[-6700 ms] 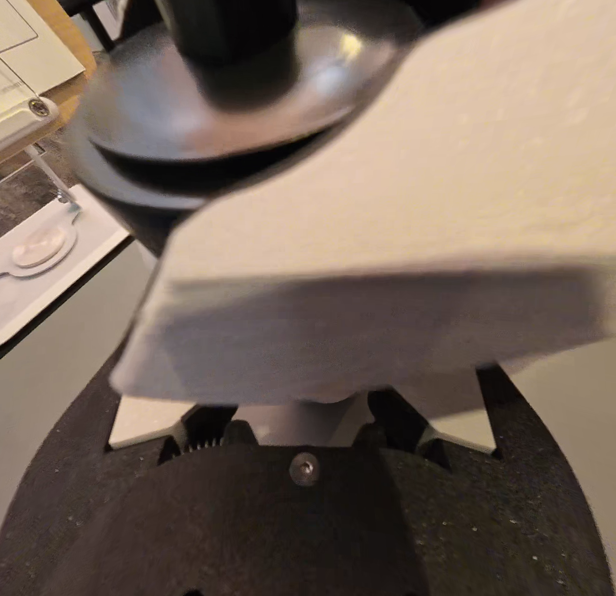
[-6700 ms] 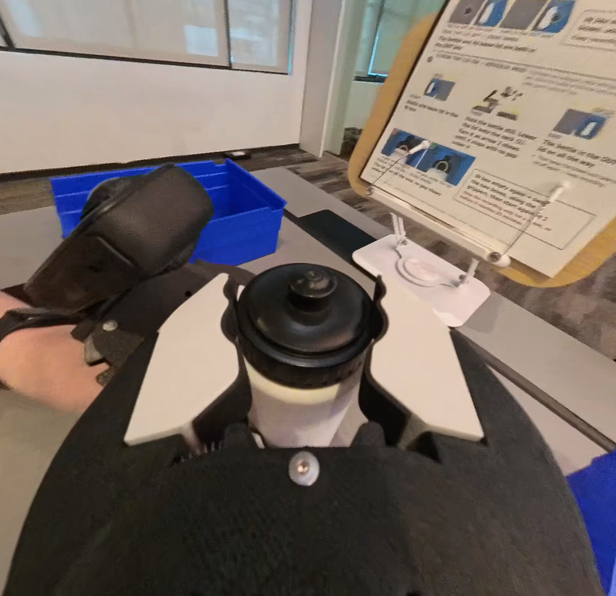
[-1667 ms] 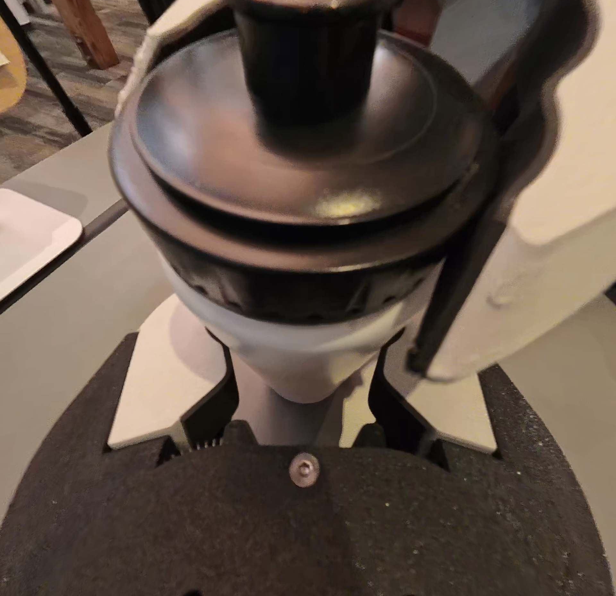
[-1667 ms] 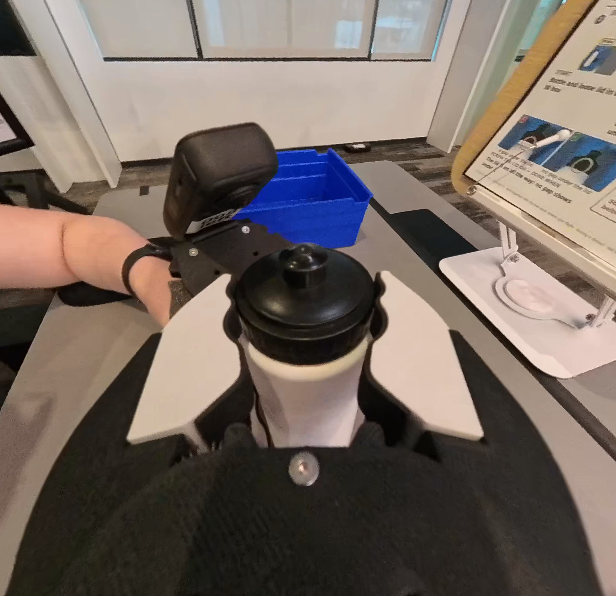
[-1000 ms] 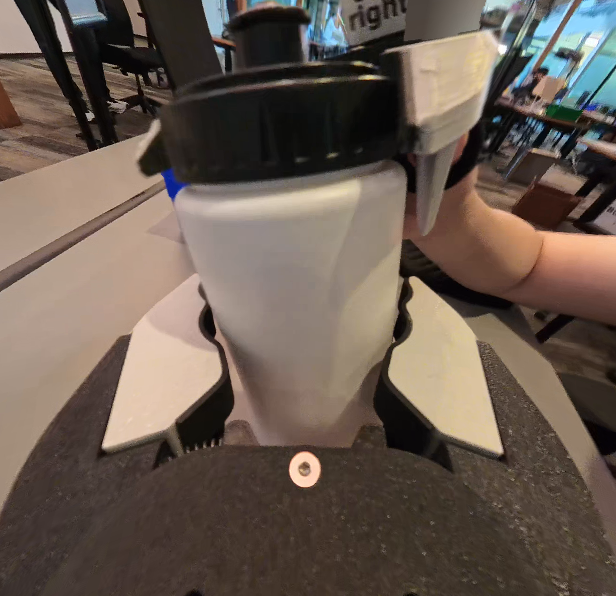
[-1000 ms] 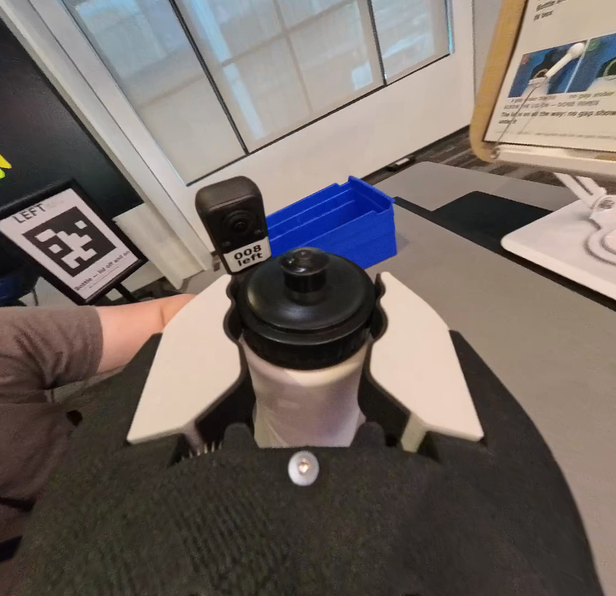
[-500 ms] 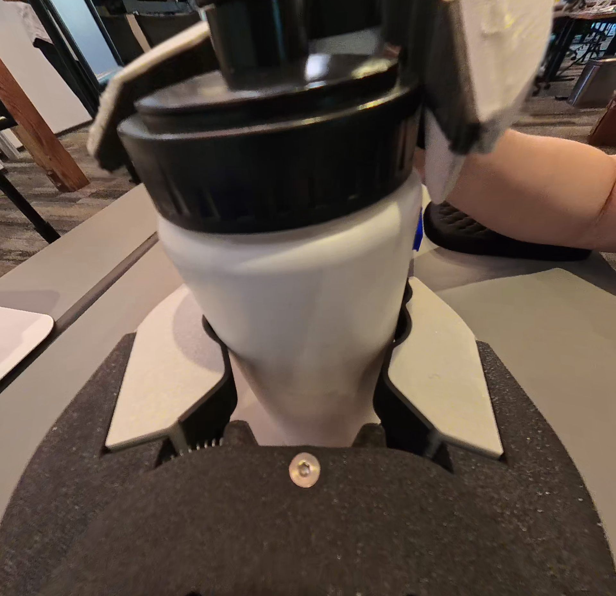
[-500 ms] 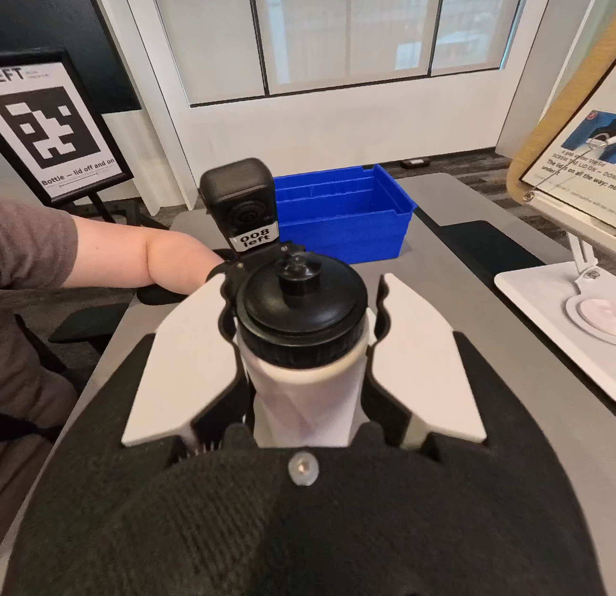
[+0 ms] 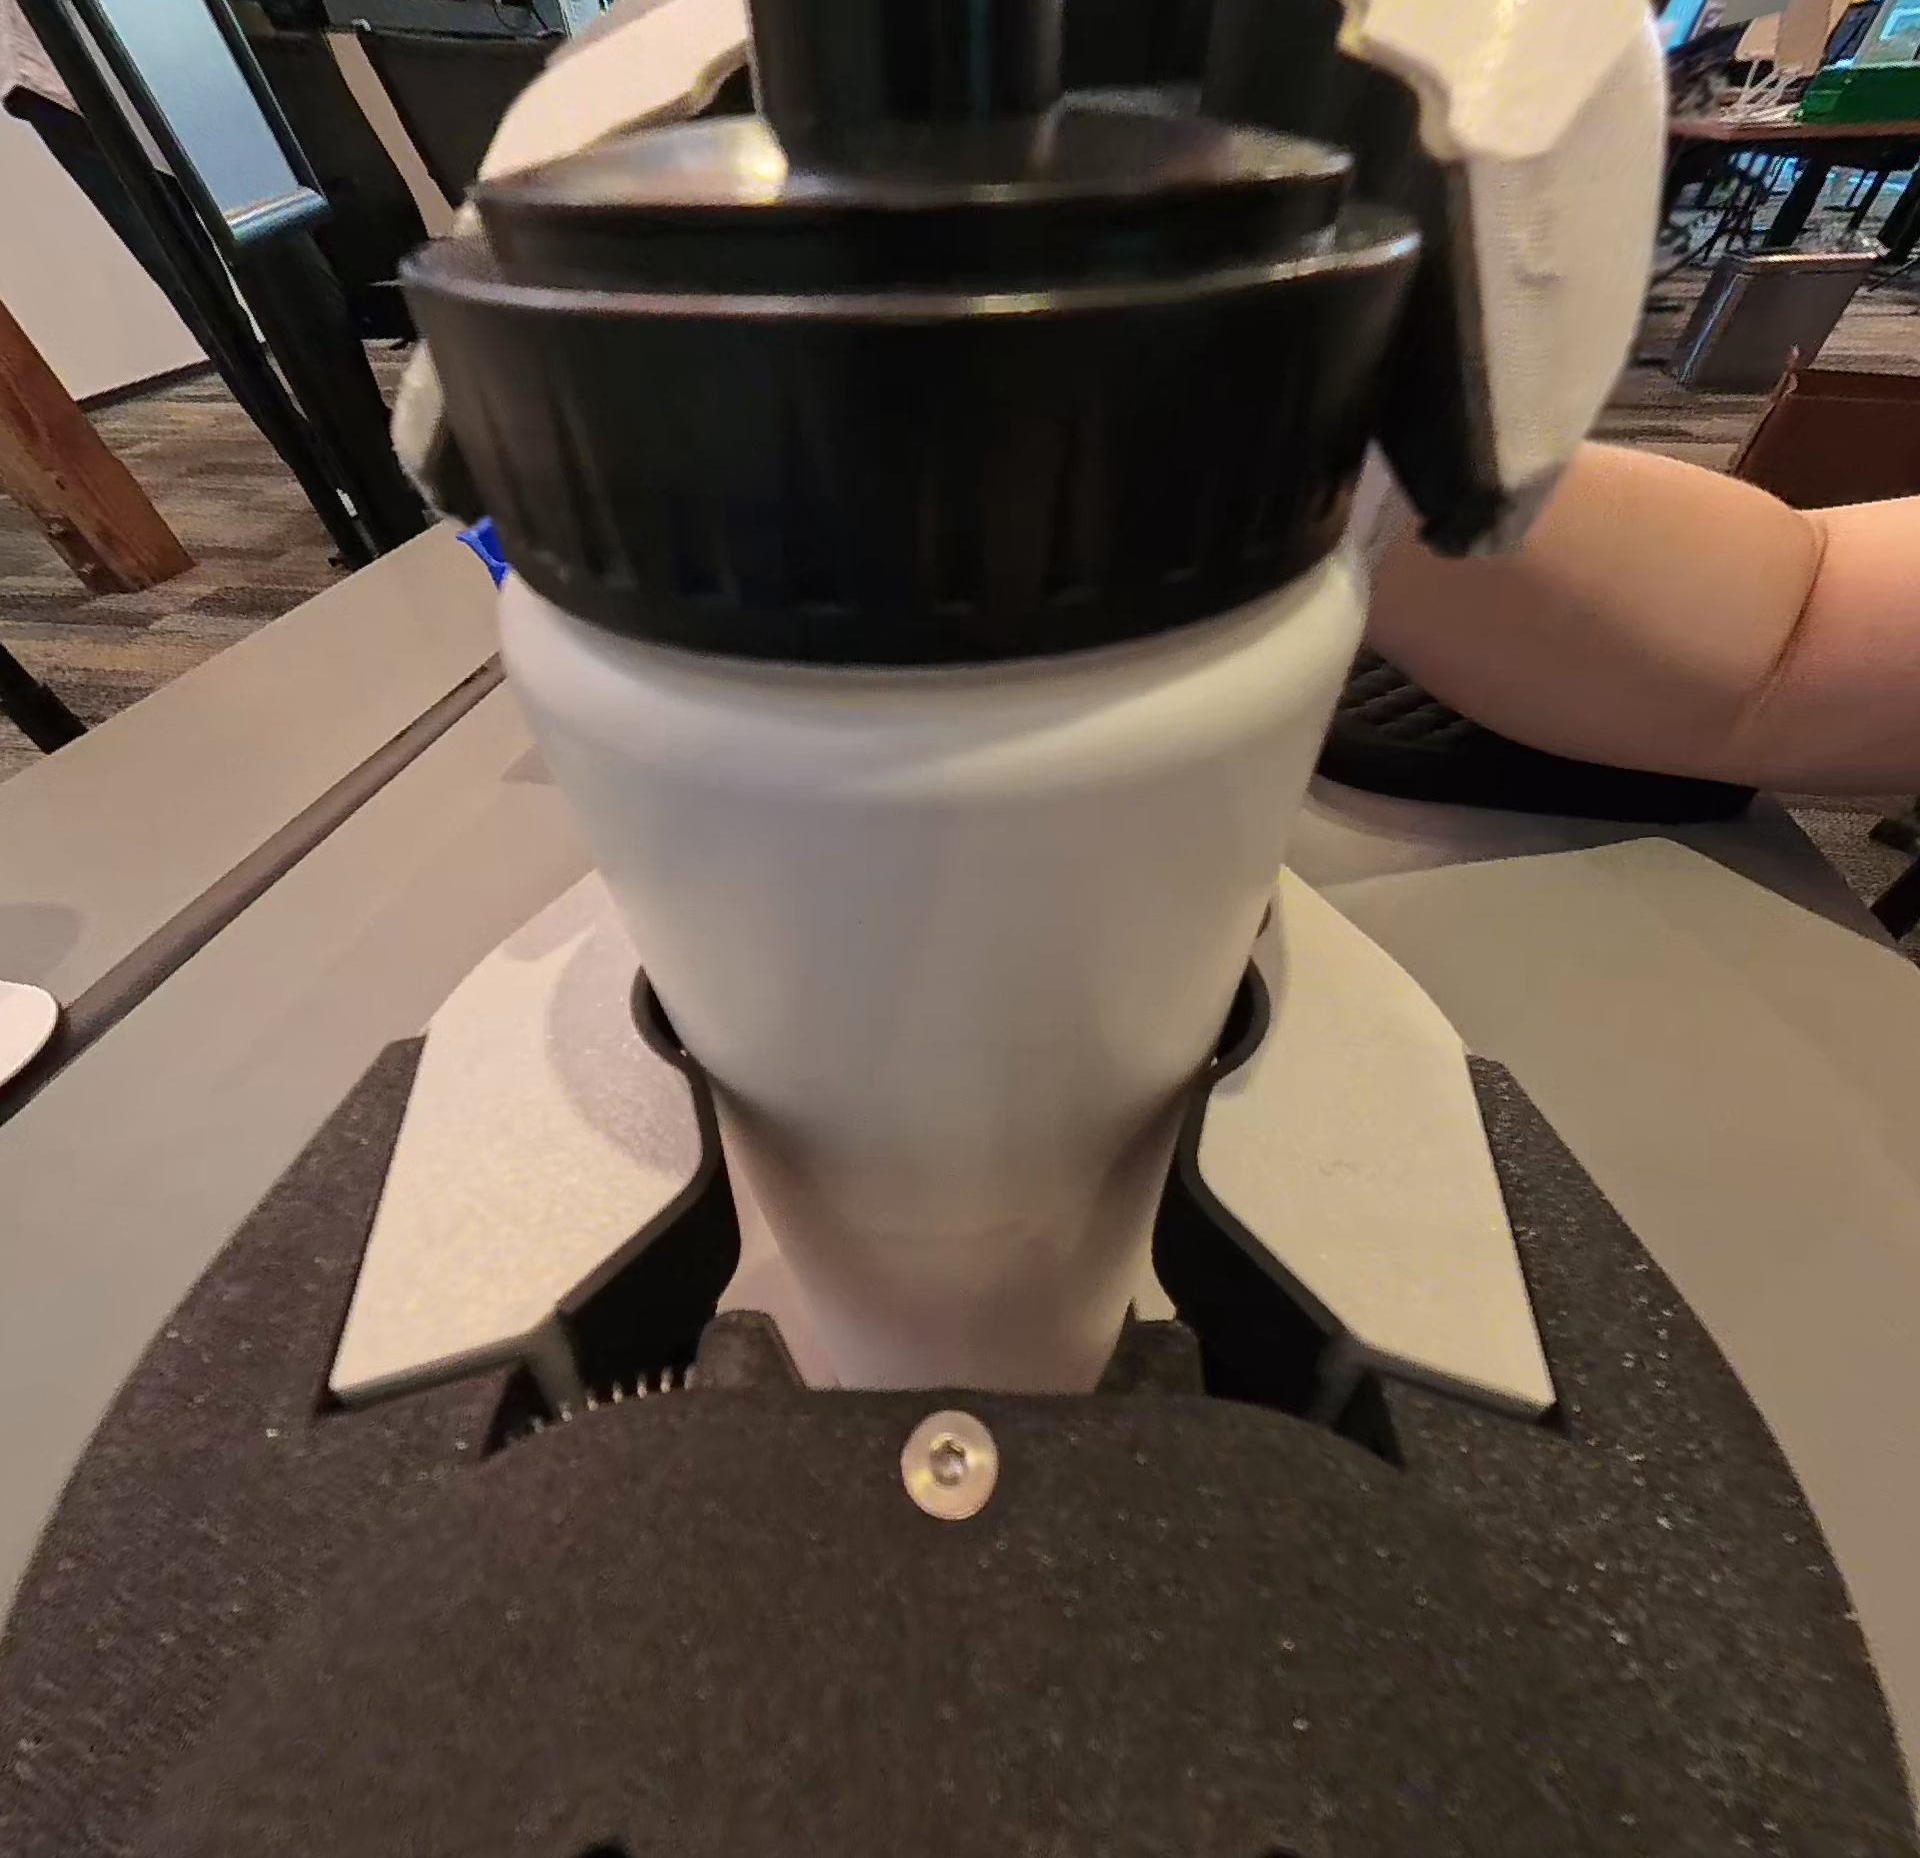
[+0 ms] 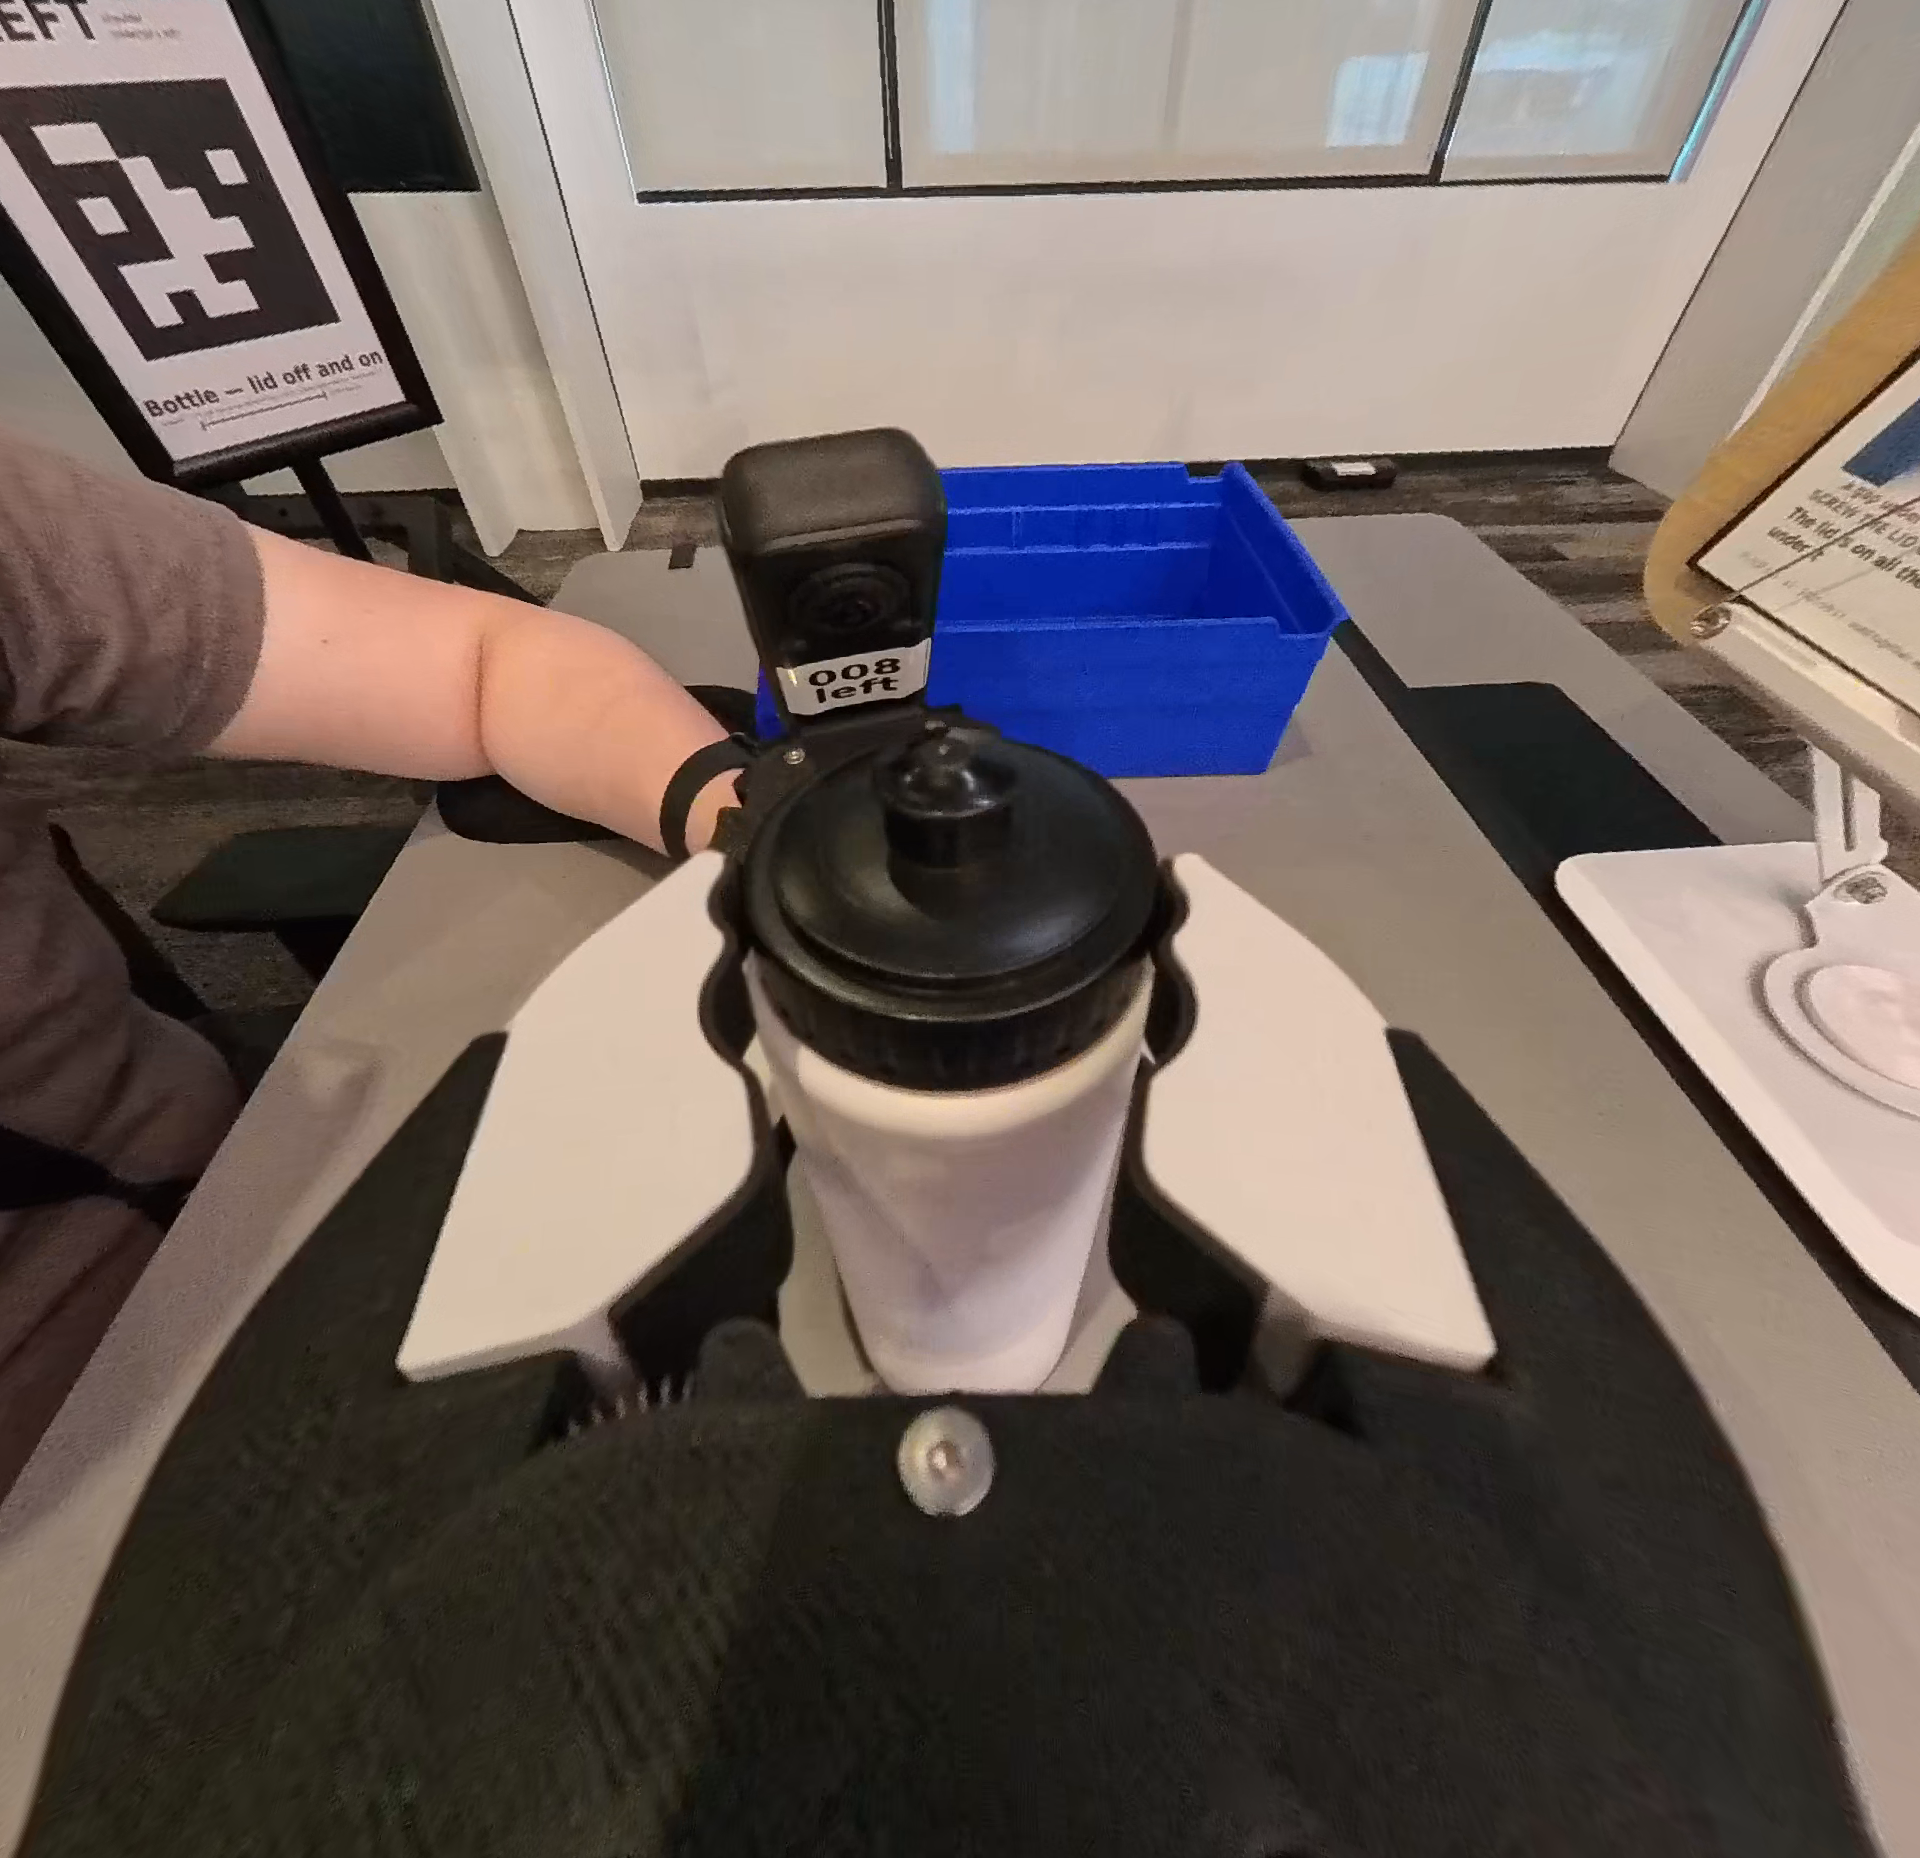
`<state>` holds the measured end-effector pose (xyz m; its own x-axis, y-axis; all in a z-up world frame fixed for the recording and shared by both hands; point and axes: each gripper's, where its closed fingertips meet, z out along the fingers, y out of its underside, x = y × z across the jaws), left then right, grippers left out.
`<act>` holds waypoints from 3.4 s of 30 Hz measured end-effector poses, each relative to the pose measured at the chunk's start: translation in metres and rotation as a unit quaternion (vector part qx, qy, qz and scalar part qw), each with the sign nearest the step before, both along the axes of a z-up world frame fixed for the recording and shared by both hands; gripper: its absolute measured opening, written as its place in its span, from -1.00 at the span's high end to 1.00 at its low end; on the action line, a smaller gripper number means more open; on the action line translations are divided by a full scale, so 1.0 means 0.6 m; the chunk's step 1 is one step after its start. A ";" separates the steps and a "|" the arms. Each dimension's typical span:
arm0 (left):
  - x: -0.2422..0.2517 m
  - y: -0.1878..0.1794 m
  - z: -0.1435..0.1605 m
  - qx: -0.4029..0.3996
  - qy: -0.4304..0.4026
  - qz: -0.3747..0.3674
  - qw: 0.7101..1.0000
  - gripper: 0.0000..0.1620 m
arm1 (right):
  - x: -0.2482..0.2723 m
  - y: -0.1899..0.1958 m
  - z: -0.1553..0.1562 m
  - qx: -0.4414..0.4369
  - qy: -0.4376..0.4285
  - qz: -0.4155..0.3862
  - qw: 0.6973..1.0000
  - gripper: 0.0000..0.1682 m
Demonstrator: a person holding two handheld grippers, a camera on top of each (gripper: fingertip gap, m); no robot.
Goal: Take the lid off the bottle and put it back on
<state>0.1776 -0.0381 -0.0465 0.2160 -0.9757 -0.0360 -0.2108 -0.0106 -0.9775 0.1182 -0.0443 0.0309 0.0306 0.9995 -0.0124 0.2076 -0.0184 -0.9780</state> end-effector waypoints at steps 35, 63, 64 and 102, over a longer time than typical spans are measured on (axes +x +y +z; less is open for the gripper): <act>-0.003 0.022 -0.015 -0.037 0.059 0.080 0.994 -0.23 | 0.002 0.015 0.001 0.010 0.008 -0.031 0.999 0.10; 0.005 0.028 -0.039 -0.030 0.077 0.092 0.992 -0.24 | 0.000 0.021 -0.006 -0.007 -0.001 -0.037 0.999 0.07; 0.005 0.028 -0.039 -0.036 0.077 0.092 0.992 -0.23 | -0.002 0.022 -0.005 -0.008 0.003 -0.041 0.999 0.07; 0.002 0.014 0.032 -0.032 -0.005 0.066 0.997 -0.11 | 0.030 0.015 -0.001 0.007 -0.046 -0.021 0.999 0.12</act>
